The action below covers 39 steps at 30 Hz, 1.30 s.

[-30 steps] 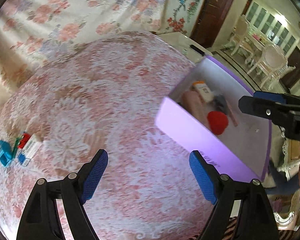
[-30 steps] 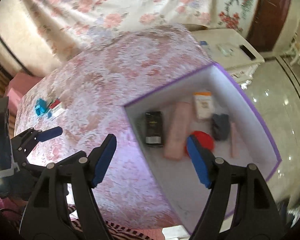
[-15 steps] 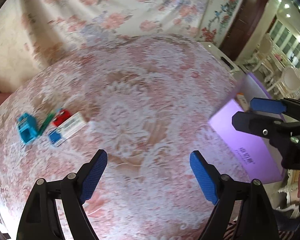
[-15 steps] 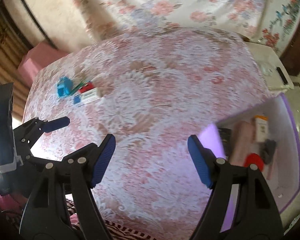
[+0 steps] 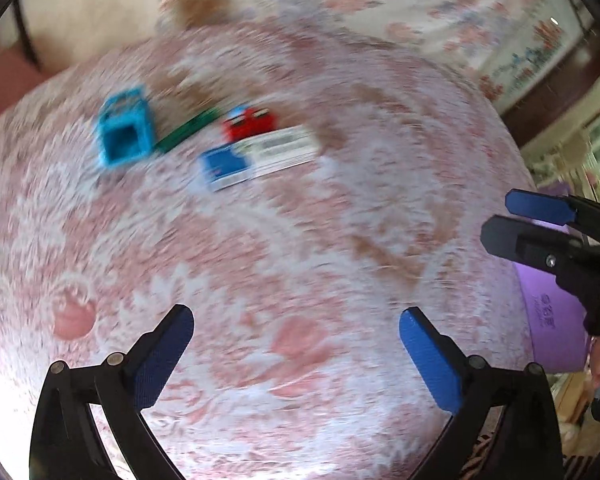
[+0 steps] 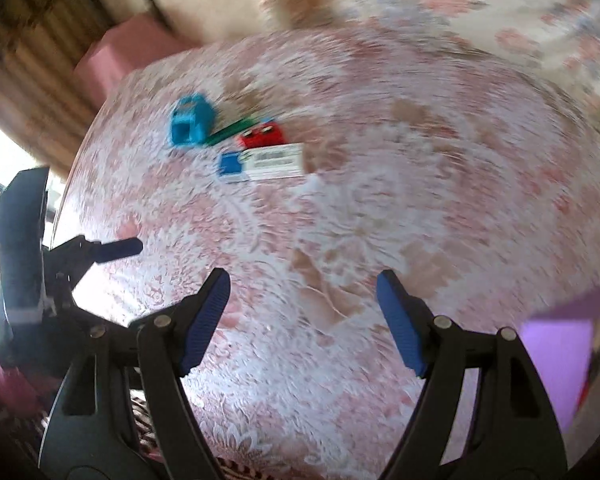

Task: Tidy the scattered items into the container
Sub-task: 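Withdraw both tools from the box toward the remaining table items, then reach the left tool to the blue toy while the right tool reaches the medicine box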

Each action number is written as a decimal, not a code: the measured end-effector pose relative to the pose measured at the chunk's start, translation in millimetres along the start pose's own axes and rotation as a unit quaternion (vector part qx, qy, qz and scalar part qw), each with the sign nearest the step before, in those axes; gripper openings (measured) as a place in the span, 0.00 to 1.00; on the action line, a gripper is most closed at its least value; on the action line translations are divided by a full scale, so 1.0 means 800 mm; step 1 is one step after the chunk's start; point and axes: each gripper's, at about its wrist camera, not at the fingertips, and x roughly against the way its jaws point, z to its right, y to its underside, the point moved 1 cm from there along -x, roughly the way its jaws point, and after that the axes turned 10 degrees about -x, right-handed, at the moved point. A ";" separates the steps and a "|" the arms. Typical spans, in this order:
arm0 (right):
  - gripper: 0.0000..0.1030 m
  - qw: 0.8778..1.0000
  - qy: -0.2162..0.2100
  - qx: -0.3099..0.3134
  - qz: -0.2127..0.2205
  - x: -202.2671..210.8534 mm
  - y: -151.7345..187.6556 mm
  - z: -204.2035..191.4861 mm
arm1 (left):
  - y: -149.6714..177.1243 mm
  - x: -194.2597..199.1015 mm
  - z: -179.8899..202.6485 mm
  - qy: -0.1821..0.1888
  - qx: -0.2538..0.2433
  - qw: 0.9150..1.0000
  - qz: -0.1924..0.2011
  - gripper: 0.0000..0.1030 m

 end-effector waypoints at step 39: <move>0.80 0.959 -0.008 0.264 -0.097 -0.200 -0.135 -0.081 | -0.023 -0.083 -0.150 0.004 0.093 0.994 -0.052 1.00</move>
